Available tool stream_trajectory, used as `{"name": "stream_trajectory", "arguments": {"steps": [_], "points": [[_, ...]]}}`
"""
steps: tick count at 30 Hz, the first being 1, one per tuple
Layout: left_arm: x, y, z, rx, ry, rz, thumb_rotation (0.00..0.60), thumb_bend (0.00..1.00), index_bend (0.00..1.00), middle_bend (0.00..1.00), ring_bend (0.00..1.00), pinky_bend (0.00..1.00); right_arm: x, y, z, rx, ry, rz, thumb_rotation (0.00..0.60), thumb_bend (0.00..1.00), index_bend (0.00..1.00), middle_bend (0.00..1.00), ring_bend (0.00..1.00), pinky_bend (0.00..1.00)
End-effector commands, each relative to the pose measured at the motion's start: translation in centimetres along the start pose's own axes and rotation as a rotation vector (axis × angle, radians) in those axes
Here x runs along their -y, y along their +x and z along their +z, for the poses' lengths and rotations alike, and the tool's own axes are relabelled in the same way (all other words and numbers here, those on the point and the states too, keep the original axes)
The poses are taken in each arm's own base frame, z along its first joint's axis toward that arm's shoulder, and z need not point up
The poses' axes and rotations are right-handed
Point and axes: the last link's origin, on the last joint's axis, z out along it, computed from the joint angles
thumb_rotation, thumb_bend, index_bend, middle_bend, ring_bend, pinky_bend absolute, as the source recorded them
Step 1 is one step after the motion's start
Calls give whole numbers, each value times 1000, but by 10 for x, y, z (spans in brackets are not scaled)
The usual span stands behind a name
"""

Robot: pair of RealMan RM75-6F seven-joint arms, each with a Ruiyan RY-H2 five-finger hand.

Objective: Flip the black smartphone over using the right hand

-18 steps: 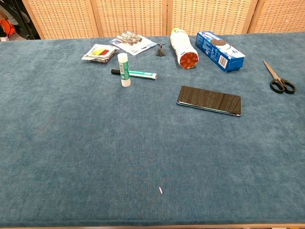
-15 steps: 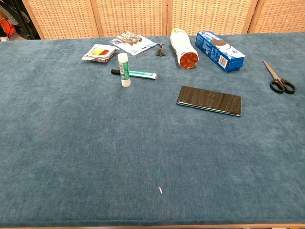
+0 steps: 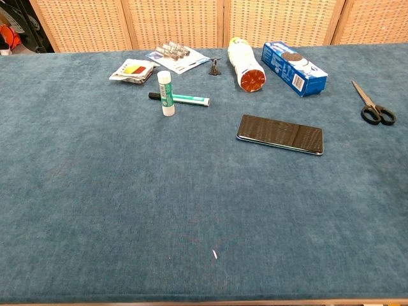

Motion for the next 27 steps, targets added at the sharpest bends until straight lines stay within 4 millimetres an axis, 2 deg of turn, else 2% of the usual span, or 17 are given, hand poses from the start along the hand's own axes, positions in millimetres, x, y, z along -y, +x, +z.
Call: {"name": "stream_trajectory", "arguments": {"steps": [1,5,9,15,19,22,27], "points": [[1,0,4,5,9,-2,600,0,0,0,0,0,34,-19,45,47,78,-47,600,363,44,0,0,21],[2,3,5,1,18,-13,600,0,0,0,0,0,63,-40,73,103,114,-60,600,362,44,0,0,21],[5,4,5,7,26,-22,600,0,0,0,0,0,84,-61,91,150,107,-71,600,363,44,0,0,21],[6,6,7,14,28,-30,600,0,0,0,0,0,114,-94,101,204,128,-107,600,370,43,0,0,21],[7,7,7,11,32,-37,600,0,0,0,0,0,135,-106,106,214,143,-113,600,414,43,0,0,21],[8,8,7,12,34,-42,600,0,0,0,0,0,143,-112,112,218,141,-130,600,414,43,0,0,22],[8,9,6,10,32,-48,600,0,0,0,0,0,145,-125,117,241,114,-158,600,414,43,0,0,21]]}}
